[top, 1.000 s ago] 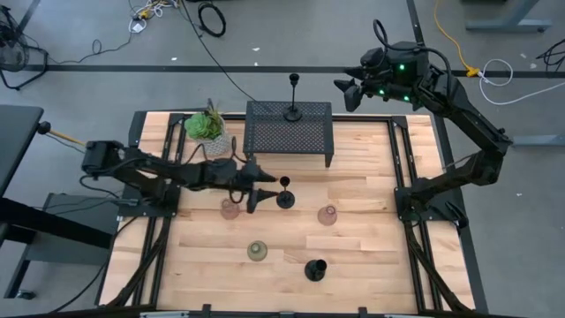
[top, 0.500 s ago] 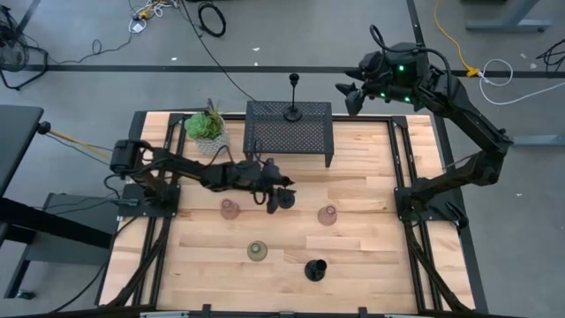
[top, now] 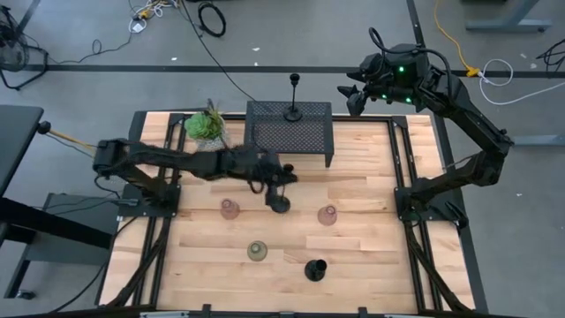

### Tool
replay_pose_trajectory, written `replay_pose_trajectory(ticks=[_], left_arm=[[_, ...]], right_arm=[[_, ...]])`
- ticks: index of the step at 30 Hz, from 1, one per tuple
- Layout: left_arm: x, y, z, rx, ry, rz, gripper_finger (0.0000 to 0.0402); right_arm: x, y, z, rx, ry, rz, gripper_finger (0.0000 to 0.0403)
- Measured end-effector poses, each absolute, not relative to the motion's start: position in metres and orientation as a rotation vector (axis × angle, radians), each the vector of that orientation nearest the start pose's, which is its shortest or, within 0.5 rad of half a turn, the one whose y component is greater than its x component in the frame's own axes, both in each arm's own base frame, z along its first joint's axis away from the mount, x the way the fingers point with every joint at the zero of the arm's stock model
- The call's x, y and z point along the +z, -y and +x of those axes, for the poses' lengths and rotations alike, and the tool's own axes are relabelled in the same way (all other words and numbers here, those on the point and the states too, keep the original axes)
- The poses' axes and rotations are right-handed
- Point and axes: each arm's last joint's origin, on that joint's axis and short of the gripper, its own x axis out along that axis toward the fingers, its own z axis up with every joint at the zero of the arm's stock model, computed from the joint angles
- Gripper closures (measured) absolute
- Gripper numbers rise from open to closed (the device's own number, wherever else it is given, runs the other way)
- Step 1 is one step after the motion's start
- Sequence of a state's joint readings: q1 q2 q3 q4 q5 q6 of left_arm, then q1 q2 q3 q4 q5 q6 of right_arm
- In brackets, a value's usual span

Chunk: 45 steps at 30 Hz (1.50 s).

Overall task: Pick & Place candle stick holders
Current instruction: Put the top black candle holder on the shelf aligned with the other black candle holder

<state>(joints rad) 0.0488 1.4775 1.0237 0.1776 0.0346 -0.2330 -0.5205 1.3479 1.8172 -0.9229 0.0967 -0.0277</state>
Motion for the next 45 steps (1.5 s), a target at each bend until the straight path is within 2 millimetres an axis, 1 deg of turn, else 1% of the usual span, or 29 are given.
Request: replay_pose_trajectory(ticks=[2, 4, 7, 8, 11, 14, 16, 18, 22, 26, 28, 33, 40, 45], left_arm=[[0.318, -0.021, 0.325, 0.08, -0.278, -0.17, 0.0377], [0.344, -0.029, 0.311, 0.138, -0.32, -0.057, 0.0377], [0.381, -0.051, 0.286, 0.263, -0.308, 0.111, 0.0377], [0.39, -0.061, 0.276, 0.305, -0.293, 0.144, 0.0377], [0.401, -0.103, 0.253, 0.394, -0.243, 0.152, 0.0377], [0.398, -0.144, 0.234, 0.376, -0.236, 0.083, 0.0377], [0.399, -0.163, 0.229, 0.341, -0.187, 0.086, 0.0377], [0.396, -0.178, 0.229, 0.323, -0.157, 0.093, 0.0377], [0.38, -0.201, 0.243, 0.279, -0.151, 0.094, 0.0377], [0.357, -0.217, 0.259, 0.272, -0.203, 0.145, 0.0377], [0.348, -0.223, 0.266, 0.253, -0.209, 0.135, 0.0377], [0.335, -0.237, 0.275, 0.246, -0.181, 0.136, 0.0377], [0.318, -0.258, 0.273, 0.28, -0.207, 0.111, 0.0377], [0.316, -0.263, 0.272, 0.252, -0.186, 0.067, 0.0377]], right_arm=[[0.483, 0.122, 0.207, -0.6, -0.458, 0.07, 0.0154], [0.483, 0.122, 0.207, -0.601, -0.456, 0.075, 0.0154], [0.483, 0.122, 0.207, -0.604, -0.45, 0.089, 0.0154], [0.483, 0.122, 0.207, -0.603, -0.445, 0.093, 0.0154], [0.485, 0.122, 0.208, -0.606, -0.425, 0.108, 0.0154], [0.487, 0.122, 0.208, -0.61, -0.392, 0.128, 0.0154], [0.488, 0.123, 0.209, -0.612, -0.373, 0.145, 0.0154], [0.488, 0.123, 0.209, -0.615, -0.364, 0.16, 0.0154], [0.488, 0.122, 0.21, -0.617, -0.354, 0.191, 0.0154], [0.489, 0.121, 0.21, -0.619, -0.345, 0.214, 0.0154], [0.489, 0.121, 0.21, -0.622, -0.34, 0.228, 0.0154], [0.489, 0.121, 0.21, -0.624, -0.335, 0.236, 0.0154], [0.489, 0.121, 0.211, -0.622, -0.332, 0.247, 0.0154], [0.489, 0.121, 0.211, -0.622, -0.333, 0.242, 0.0154]])
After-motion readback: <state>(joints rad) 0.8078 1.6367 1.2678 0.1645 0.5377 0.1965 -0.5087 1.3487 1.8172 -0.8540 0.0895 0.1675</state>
